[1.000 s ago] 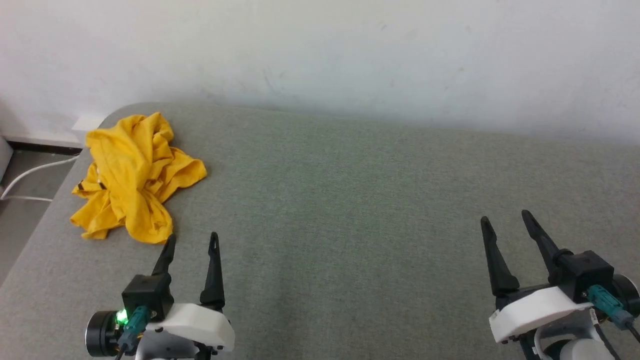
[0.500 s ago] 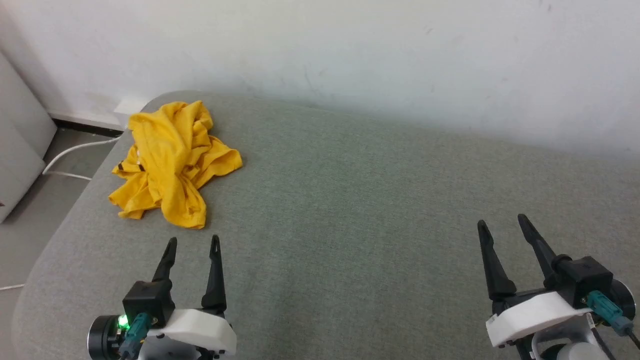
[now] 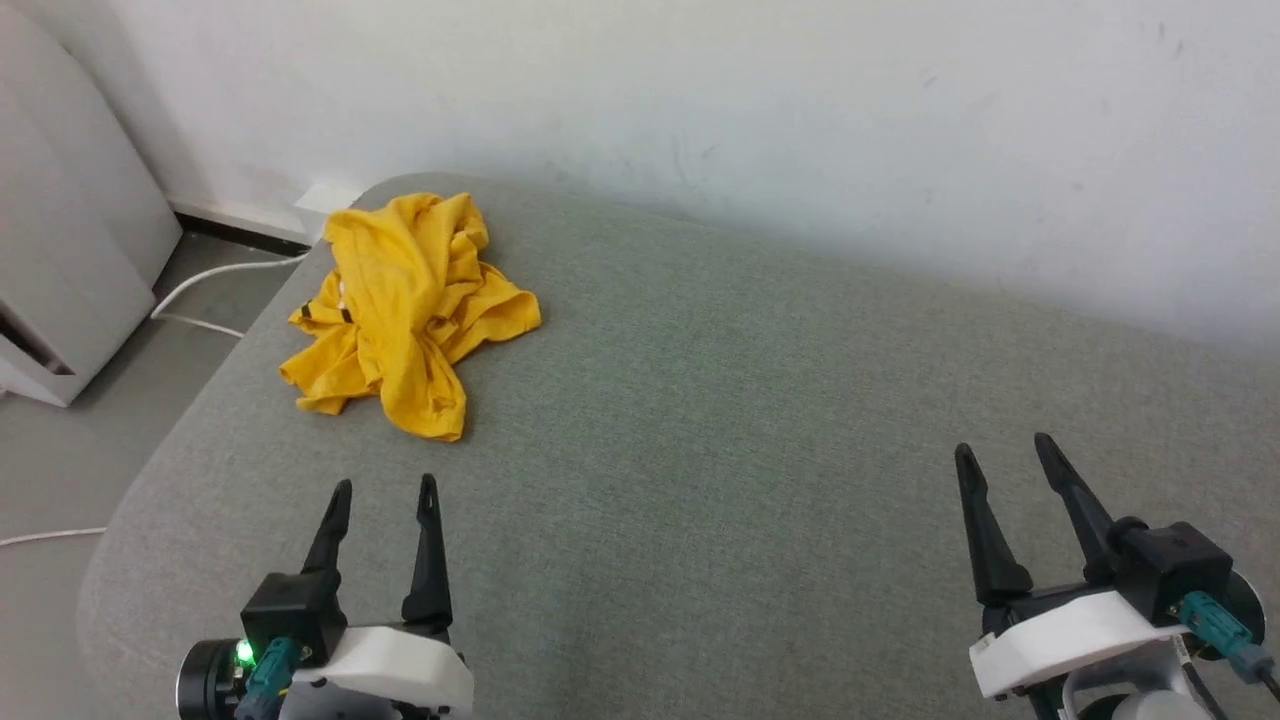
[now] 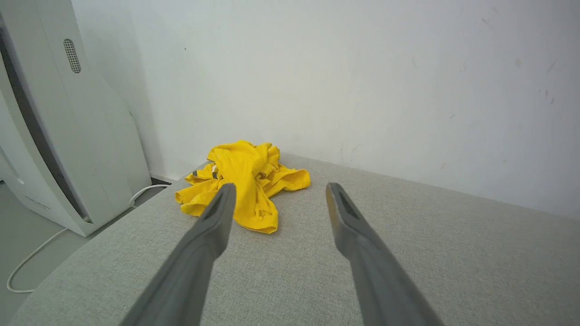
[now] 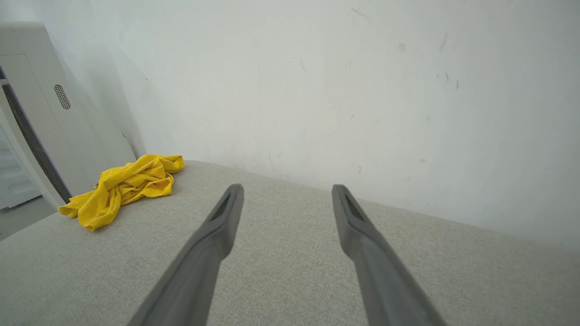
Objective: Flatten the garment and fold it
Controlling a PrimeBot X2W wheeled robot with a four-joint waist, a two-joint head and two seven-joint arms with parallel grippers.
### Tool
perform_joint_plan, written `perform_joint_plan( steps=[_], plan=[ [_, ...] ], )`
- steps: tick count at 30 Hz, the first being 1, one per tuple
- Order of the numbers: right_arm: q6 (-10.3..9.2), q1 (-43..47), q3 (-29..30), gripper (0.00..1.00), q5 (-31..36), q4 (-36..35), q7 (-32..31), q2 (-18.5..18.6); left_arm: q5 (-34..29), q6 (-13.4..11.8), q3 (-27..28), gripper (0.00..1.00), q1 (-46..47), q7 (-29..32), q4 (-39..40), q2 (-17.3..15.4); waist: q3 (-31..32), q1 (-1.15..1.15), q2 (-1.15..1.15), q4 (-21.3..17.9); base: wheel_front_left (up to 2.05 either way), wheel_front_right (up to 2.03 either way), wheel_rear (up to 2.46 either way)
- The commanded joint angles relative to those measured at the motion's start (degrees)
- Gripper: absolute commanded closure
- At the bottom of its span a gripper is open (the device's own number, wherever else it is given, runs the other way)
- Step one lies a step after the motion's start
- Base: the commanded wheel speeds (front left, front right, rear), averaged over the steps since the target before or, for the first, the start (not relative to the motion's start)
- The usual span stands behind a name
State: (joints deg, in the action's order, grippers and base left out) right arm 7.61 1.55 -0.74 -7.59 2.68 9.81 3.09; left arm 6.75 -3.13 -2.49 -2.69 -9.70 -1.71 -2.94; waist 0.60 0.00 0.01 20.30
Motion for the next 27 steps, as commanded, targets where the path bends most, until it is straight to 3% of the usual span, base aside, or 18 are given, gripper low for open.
perform_joint_plan(
  steps=[1, 27],
  plan=[
    [-0.08, 0.73, -0.21, 0.0, -0.62, 0.14, 0.66, -0.14, 0.47, -0.36, -0.24, 0.0, -1.06, -0.76, -0.22, 0.04, 0.03, 0.0, -0.01, 0.88, 0.0, 0.0, 0.0],
    [-0.11, 1.09, -0.5, 0.0, -0.6, 1.54, 3.65, -0.19, 2.58, -1.26, -1.11, 0.0, -1.74, -3.76, -0.64, 0.06, -0.28, 0.0, -0.01, 7.37, 0.0, 0.0, 0.0]
  ],
)
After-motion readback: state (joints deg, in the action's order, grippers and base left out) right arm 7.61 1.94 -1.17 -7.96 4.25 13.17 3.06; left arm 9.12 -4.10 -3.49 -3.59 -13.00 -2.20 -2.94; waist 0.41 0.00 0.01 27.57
